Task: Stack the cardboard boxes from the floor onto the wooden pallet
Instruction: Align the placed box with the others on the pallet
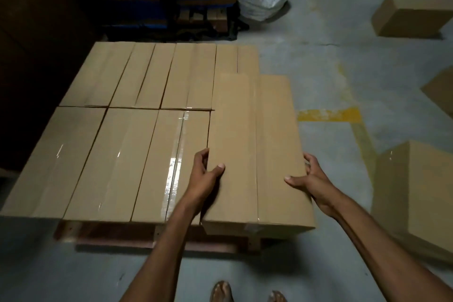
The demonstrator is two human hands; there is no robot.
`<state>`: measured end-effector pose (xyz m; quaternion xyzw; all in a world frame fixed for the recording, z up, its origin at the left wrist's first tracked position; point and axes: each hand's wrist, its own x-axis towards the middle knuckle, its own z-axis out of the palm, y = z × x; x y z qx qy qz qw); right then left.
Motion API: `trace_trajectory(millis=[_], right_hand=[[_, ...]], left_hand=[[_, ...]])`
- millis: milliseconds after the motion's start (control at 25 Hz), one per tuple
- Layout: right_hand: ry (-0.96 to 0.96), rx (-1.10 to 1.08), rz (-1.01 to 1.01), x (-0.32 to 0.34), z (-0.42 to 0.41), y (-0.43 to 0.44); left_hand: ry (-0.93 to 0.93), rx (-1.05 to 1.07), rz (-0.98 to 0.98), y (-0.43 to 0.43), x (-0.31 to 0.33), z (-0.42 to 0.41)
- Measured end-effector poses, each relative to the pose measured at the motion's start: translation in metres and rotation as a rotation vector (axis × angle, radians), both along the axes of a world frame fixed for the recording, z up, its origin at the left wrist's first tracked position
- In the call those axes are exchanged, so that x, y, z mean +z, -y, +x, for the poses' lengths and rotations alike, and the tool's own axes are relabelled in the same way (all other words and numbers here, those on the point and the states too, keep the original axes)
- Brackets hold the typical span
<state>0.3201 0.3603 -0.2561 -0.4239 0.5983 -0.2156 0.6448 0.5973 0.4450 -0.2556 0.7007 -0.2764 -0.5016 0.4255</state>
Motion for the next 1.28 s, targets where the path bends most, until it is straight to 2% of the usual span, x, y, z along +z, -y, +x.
trace_trajectory(millis=[160,400,1040,1280], right_hand=[[-0.008,0.017,-0.053,-0.027,0.042,0.016],[-0.039,0.037,-0.047,-0.055,0.056,0.012],[-0.072,0.051,-0.045,-0.055,0.043,-0.008],[-0.163,-0.007,-0.069,-0.054,0.047,-0.009]], left_hand=[[0.039,-0.022,0.024,0.019,-0.026,0.045],[0.027,0.008,0.007,0.014,-0.049,0.051],[-0.038,0.030,0.005,-0.009,-0.063,0.040],[0.024,0.013,0.016,-0.006,-0.057,0.038]])
